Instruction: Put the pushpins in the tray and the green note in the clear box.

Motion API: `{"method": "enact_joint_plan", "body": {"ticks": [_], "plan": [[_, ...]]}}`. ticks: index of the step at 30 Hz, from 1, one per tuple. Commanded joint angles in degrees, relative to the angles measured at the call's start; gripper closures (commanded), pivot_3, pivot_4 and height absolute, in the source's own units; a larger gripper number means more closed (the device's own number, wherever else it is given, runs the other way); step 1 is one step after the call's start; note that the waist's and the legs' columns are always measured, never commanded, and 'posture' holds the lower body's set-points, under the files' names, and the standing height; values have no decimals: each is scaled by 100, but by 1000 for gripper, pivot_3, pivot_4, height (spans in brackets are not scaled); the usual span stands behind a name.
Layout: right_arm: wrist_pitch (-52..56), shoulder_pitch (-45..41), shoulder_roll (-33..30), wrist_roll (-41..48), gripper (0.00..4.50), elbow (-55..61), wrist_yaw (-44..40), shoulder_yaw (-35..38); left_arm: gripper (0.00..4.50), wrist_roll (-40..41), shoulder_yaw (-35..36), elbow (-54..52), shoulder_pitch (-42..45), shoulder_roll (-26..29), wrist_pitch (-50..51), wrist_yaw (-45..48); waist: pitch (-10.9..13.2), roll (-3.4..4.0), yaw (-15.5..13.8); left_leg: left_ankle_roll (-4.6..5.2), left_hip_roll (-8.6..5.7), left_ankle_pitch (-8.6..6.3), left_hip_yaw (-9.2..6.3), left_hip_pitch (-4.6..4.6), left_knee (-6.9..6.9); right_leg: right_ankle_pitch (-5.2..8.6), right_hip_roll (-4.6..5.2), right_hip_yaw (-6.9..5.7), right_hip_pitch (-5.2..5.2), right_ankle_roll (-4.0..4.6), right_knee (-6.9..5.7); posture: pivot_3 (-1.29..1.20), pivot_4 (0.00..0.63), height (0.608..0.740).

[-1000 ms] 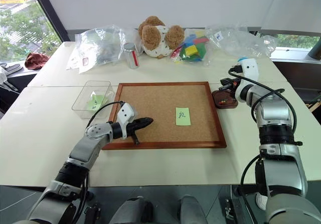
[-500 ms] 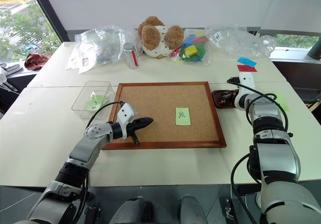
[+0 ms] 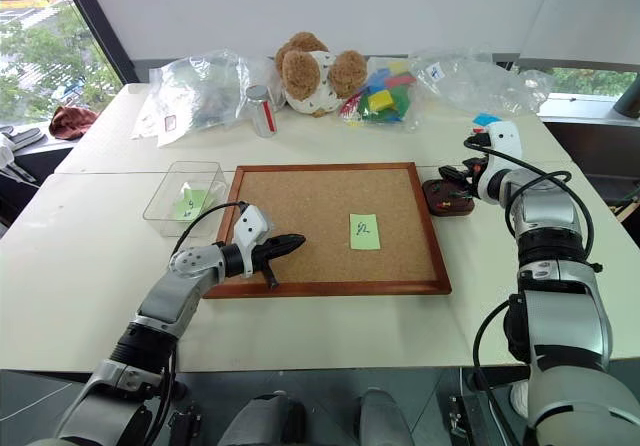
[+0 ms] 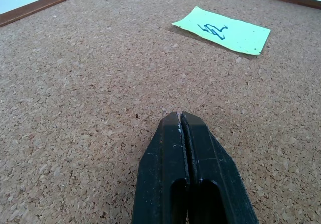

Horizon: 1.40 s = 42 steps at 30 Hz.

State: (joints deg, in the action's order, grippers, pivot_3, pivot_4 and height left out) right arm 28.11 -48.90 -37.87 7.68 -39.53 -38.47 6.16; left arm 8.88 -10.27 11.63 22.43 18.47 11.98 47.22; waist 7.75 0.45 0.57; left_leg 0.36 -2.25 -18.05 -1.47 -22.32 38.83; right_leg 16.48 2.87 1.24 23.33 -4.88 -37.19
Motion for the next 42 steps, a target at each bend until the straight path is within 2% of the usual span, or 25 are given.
{"method": "enact_joint_plan", "body": {"ticks": [1, 2, 5, 7, 10, 21, 39, 42], "plan": [[433, 173, -110, 194, 1642, 932, -41, 135, 4500, -155, -241, 307, -209, -10, 162, 51, 0, 1, 0, 0, 0, 0, 0, 0, 0, 0, 0, 0, 0, 0, 0, 0, 150, 740], [524, 233, -108, 217, 1642, 1084, -30, 141, 4500, -156, -241, 307, -209, -11, 162, 51, 0, 1, 2, 1, 0, 0, 0, 0, 0, 0, 0, 0, 0, 0, 0, 0, 150, 740], [1609, 1195, 263, 736, 1642, 3303, 13, -16, 4500, -155, -239, 298, -220, -9, 162, 47, -6, 4, -7, 1, 1, -1, -3, -1, -2, 0, 0, -1, 2, 0, 1, 0, 150, 740], [2021, 1671, 493, 785, 1104, 4258, 273, -158, 4500, -153, -230, 283, -230, -4, 174, 43, -14, 17, -2, 2, 2, -2, -5, -1, -8, 0, 0, -1, 4, 0, 1, 0, 150, 740], [2367, 1985, 810, 698, 25, 4825, 765, -219, 4500, -151, -219, 259, -252, 10, 184, 44, -14, 18, 3, 3, 1, -2, -4, -3, -1, 0, 0, 1, 3, 0, -1, 0, 150, 740], [3221, 2242, 1629, 596, 25, 5428, 1827, -604, 4500, -155, -225, 203, -290, 84, 222, 92, -15, 18, 10, 4, 0, -2, -3, -3, -6, 0, 0, 1, 8, 0, -1, 0, 150, 740], [3360, 2689, 1624, 409, 25, 5862, 1867, -1653, 4500, -153, -220, 139, -321, 123, 237, 73, -26, 11, 24, 4, 0, -2, -4, -1, -6, 0, -1, -1, 7, 0, -1, 0, 150, 740], [3359, 2704, 1650, 411, 25, 5841, 1875, -1646, 4500, -148, -213, 139, -320, 117, 235, 61, -31, 6, 26, 4, 0, -2, -4, 0, -6, 0, -1, 0, 6, 0, -1, 0, 150, 740]]}}
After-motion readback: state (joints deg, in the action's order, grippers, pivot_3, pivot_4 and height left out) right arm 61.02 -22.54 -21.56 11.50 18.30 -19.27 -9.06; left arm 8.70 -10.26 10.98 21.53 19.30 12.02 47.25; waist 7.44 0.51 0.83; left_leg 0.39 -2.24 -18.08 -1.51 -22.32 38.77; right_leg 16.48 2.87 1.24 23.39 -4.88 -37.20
